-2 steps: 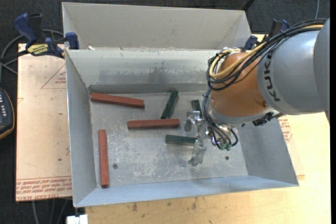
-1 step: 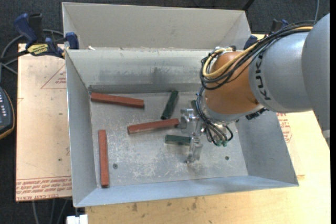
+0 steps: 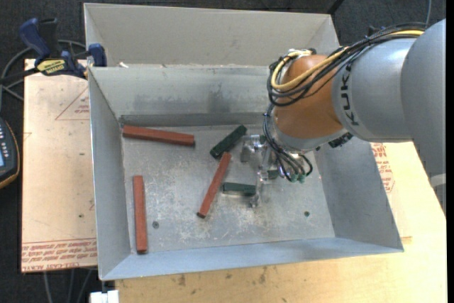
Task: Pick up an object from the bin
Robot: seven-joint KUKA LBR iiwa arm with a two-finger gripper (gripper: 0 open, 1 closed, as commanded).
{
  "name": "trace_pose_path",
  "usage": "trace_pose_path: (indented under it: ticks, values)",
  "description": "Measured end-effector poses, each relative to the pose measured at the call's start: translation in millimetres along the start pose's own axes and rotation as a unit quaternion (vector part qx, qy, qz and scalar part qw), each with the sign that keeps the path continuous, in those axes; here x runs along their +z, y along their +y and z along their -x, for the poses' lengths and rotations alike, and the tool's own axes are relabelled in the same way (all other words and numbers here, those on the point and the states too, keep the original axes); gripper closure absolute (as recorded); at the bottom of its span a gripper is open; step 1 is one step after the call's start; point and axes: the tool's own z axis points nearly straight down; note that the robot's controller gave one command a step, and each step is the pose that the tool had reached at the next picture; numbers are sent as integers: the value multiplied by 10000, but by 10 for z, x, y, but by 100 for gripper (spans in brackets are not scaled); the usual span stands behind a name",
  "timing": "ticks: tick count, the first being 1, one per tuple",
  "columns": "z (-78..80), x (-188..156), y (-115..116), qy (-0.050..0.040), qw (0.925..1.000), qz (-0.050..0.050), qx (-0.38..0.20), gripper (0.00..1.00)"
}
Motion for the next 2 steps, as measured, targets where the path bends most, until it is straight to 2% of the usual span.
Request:
trace_pose_path:
  ticks: [1, 2]
  values:
    - [-217, 0, -29, 18, 9996, 2, -299, 0]
    - [-209, -9, -31, 7, 9996, 4, -296, 100]
